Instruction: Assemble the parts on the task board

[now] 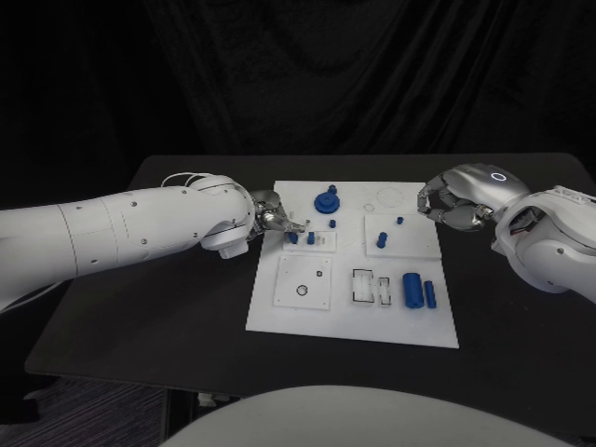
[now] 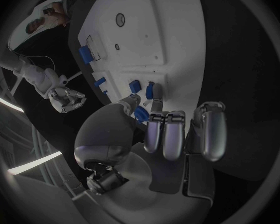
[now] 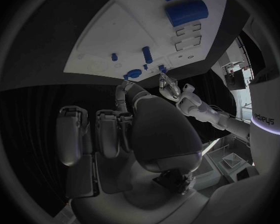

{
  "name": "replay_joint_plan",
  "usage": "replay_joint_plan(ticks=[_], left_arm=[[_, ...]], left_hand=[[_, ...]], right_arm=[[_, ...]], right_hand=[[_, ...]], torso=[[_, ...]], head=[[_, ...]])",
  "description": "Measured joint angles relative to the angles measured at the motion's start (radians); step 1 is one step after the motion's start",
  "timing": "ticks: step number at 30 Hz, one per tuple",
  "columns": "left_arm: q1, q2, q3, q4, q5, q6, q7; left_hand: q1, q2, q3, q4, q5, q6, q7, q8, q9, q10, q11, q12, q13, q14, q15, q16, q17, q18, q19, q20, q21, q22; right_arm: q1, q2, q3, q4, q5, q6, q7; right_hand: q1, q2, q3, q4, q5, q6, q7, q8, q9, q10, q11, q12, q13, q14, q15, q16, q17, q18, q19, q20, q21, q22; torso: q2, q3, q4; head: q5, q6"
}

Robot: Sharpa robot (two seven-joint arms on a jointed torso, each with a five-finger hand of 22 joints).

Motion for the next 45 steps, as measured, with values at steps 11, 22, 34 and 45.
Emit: replay_joint_plan(ticks=[11,22,34,45], left_arm=[[0.0,0.0,0.001,0.0,-0.004,0.005,0.0],[-0.005,-0.003,-0.005,-0.001,-0.007,0.006,0.004],[-0.006,-0.007,-0.005,-0.001,-0.009,-0.007,0.033],[-0.006,-0.063,-0.006,0.038,-0.065,-0.261,0.24]], left_hand=[[0.0,0.0,-0.035,0.03,0.0,0.0,0.0,0.012,0.0,0.0,0.0,0.0,0.0,0.0,0.0,0.0,0.0,0.0,0.0,0.0,0.0,0.0],[-0.03,0.057,-0.171,0.089,-0.005,-0.011,-0.025,0.157,0.211,0.001,-0.01,0.0,0.0,0.004,-0.004,0.0,0.0,0.0,0.0,0.0,0.0,0.0],[-0.032,0.094,-0.198,0.09,0.016,-0.034,-0.027,0.194,0.28,-0.002,-0.013,0.0,0.0,0.004,-0.004,0.0,0.0,0.0,-0.004,-0.004,0.0,0.0],[0.127,0.047,-0.237,0.085,0.054,-0.13,-0.028,0.283,0.409,-0.002,-0.019,0.0,0.0,0.002,-0.013,0.0,0.0,0.0,-0.002,-0.01,0.036,0.0]], right_arm=[[0.0,0.0,0.0,0.0,0.0,0.006,-0.003],[-0.001,0.0,0.0,-0.001,0.0,0.011,-0.005],[-0.001,0.0,0.0,-0.001,0.0,0.015,-0.007],[-0.002,-0.011,0.0,0.0,0.0,0.015,-0.007]], right_hand=[[0.0,0.0,0.0,0.0,0.0,0.0,0.0,0.0,0.0,0.0,0.0,0.0,0.0,0.0,0.0,0.0,0.0,0.0,0.0,0.0,0.0,0.0],[0.0,0.0,0.0,0.0,0.0,0.0,0.0,0.0,0.001,0.0,0.0,-0.005,0.0,0.0,0.0,0.0,0.0,0.0,0.0,0.0,0.0,0.0],[0.0,0.0,0.0,0.0,0.0,0.003,-0.003,0.0,0.001,0.0,0.0,-0.009,0.0,0.0,0.0,0.0,0.0,0.0,0.0,0.0,0.0,0.0],[0.0,0.0,0.0,0.0,0.0,0.003,-0.004,0.0,0.002,0.0,0.0,-0.014,0.0,0.0,0.0,0.0,0.0,0.0,0.0,0.0,0.0,0.0]], torso=[[0.0,0.0,0.0],[0.0,0.0,-0.0005],[0.0,0.0001,0.0007],[0.0,0.0001,0.0009]], head=[[0.002,0.0],[0.003,0.0],[0.004,0.0],[-0.001,0.0]])
